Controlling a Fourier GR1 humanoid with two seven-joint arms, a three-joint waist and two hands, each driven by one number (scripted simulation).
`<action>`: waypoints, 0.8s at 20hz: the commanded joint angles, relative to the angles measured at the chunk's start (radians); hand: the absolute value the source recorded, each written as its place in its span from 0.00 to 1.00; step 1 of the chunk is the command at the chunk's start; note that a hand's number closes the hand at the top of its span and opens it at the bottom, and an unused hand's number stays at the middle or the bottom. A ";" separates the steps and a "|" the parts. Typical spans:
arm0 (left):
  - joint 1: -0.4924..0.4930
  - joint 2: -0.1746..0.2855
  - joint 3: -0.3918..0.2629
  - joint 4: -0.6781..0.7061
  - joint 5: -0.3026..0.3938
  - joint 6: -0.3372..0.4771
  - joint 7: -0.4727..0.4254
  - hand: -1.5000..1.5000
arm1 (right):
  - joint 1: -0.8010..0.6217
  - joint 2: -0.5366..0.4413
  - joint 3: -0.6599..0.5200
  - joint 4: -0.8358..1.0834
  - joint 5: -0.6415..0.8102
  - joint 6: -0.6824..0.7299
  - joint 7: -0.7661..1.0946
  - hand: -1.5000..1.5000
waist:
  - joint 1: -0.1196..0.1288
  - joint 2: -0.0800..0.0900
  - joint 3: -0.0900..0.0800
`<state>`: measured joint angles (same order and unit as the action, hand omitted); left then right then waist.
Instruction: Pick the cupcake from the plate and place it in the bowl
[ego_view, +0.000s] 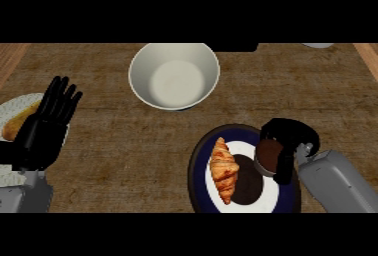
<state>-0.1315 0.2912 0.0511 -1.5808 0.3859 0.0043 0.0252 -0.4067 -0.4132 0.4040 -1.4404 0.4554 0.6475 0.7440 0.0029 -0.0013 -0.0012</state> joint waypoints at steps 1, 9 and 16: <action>0.051 -0.028 -0.016 -0.085 -0.028 0.018 0.025 0.50 | 0.021 0.010 0.004 -0.088 0.034 0.077 0.039 1.00 | -0.001 -0.001 0.001; -0.050 -0.024 -0.022 -0.014 0.001 -0.019 0.044 0.50 | -0.215 0.404 0.328 -0.044 0.170 -0.155 0.076 1.00 | 0.083 0.010 0.001; -0.020 -0.028 -0.028 -0.002 -0.020 -0.033 0.018 0.50 | -0.445 0.411 0.483 -0.033 0.116 -0.442 0.304 1.00 | 0.059 0.000 0.000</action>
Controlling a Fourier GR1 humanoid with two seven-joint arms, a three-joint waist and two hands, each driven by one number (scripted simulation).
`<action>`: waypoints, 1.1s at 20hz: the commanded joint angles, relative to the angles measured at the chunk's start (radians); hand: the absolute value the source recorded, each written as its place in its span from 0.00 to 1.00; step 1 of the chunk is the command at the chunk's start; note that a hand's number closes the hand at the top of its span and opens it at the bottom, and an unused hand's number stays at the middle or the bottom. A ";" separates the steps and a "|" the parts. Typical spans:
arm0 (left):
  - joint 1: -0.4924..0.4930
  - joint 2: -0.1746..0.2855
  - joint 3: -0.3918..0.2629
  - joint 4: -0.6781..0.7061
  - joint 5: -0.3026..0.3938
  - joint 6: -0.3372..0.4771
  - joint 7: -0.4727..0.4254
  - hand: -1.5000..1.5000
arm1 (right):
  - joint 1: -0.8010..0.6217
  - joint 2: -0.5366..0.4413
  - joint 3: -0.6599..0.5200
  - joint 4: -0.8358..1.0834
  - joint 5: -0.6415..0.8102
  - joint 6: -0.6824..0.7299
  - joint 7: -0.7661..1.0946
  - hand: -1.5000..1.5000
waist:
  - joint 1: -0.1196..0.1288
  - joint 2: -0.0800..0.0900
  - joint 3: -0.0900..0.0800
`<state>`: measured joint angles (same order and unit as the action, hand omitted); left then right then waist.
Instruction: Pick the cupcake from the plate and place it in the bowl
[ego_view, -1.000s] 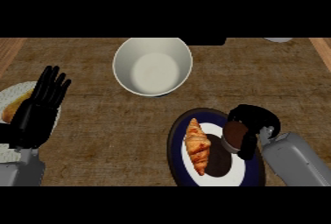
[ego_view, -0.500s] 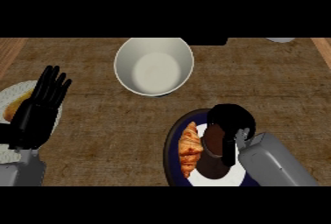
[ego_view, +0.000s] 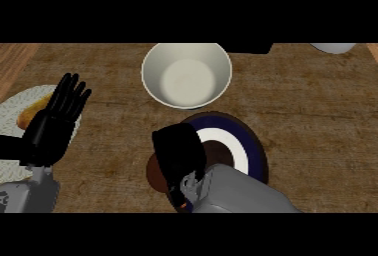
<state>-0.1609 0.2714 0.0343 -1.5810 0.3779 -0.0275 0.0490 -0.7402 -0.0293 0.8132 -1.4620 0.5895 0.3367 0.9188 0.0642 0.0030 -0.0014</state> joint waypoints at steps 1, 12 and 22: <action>-0.033 0.010 0.012 0.004 -0.002 0.016 0.028 0.50 | -0.190 0.028 0.026 -0.022 -0.031 -0.100 0.177 1.00 | -0.008 -0.006 0.000; -0.016 -0.006 0.027 -0.016 -0.017 0.044 0.017 0.50 | -0.499 0.029 -0.091 0.062 0.078 -0.152 0.411 1.00 | -0.038 -0.010 0.000; 0.015 -0.021 0.043 0.048 -0.014 -0.010 -0.059 0.50 | -0.476 0.007 -0.309 0.265 0.215 -0.301 0.177 1.00 | -0.056 0.001 0.001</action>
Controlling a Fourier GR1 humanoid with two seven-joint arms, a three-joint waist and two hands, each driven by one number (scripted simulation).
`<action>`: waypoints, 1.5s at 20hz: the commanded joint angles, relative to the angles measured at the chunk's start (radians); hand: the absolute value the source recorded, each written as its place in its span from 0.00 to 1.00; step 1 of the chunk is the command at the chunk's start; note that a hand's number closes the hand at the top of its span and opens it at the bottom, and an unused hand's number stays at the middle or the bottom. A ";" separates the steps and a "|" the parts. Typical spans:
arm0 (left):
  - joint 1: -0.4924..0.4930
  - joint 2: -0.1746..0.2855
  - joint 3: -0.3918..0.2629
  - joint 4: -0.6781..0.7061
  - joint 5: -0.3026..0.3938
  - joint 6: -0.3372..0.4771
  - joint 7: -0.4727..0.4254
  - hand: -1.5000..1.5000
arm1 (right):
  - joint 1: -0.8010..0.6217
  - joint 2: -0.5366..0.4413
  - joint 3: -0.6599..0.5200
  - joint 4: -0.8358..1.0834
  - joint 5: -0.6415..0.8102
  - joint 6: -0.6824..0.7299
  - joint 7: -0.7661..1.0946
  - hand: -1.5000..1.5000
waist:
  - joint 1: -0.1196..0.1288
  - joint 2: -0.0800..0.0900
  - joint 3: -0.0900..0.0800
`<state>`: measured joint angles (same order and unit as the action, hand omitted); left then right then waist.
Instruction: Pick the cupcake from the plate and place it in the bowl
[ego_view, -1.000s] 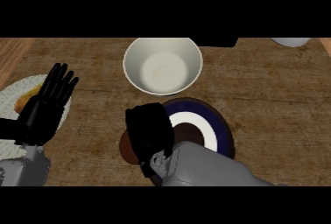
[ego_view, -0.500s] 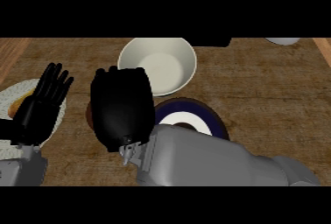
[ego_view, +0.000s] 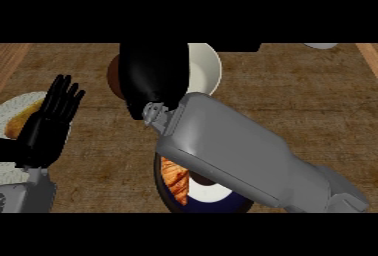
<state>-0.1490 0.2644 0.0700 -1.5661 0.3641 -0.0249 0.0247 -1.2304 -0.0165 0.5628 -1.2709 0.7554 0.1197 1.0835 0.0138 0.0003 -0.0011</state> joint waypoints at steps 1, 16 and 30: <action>0.006 -0.032 -0.033 -0.043 -0.045 0.046 0.002 0.50 | -0.022 -0.036 -0.106 0.119 0.049 -0.085 -0.024 1.00 | 0.002 0.003 0.001; -0.054 -0.036 -0.019 0.018 -0.037 0.007 0.001 0.50 | -0.135 -0.019 -0.364 0.768 0.023 -0.362 -0.477 1.00 | 0.032 0.020 0.000; -0.056 -0.031 -0.007 -0.011 -0.011 -0.019 0.016 0.50 | -0.038 -0.030 -0.551 0.964 -0.141 -0.397 -0.840 0.00 | 0.066 0.038 0.002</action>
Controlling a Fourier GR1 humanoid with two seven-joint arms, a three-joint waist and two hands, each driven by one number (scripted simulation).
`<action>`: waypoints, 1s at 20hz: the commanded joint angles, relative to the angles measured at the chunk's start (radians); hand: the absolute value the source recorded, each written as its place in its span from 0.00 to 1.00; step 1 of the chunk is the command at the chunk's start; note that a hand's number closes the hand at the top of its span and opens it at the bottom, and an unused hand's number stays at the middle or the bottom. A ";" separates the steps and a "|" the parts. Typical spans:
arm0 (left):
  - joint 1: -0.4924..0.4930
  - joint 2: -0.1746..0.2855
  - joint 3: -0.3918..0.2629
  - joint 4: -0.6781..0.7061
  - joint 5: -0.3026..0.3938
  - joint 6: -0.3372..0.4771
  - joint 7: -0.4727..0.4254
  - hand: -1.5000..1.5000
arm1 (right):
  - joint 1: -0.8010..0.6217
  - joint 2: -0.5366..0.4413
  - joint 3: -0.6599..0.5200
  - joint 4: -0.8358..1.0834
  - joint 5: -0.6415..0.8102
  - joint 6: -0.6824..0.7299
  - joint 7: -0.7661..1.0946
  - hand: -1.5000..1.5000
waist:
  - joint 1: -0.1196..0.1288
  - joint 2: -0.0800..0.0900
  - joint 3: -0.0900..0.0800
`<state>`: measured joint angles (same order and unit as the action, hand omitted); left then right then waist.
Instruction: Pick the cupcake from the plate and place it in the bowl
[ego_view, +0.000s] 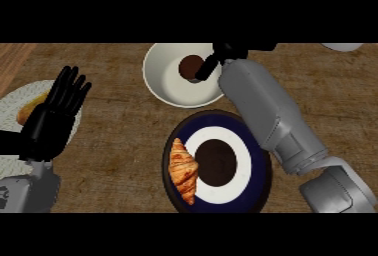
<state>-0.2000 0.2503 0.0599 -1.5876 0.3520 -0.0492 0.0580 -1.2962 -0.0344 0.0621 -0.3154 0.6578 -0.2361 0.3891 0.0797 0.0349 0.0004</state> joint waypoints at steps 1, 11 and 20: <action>0.011 -0.016 -0.009 -0.024 -0.001 0.011 0.006 0.50 | -0.001 -0.031 -0.088 -0.008 -0.079 -0.034 -0.159 0.00 | 0.006 -0.001 0.001; 0.043 0.006 0.020 -0.025 0.002 0.005 0.013 0.50 | 0.019 -0.048 -0.350 -0.094 -0.311 -0.229 -0.341 0.00 | -0.030 -0.018 0.000; 0.085 -0.001 0.045 -0.005 -0.003 -0.011 -0.021 0.50 | 0.143 -0.220 -0.414 -0.094 -0.374 -0.123 -0.430 0.00 | -0.065 -0.031 0.000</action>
<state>-0.1443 0.2527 0.0957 -1.5838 0.3464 -0.0543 0.0434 -1.2038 -0.1912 -0.3245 -0.3993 0.3157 -0.4079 -0.0123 0.0258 0.0099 0.0004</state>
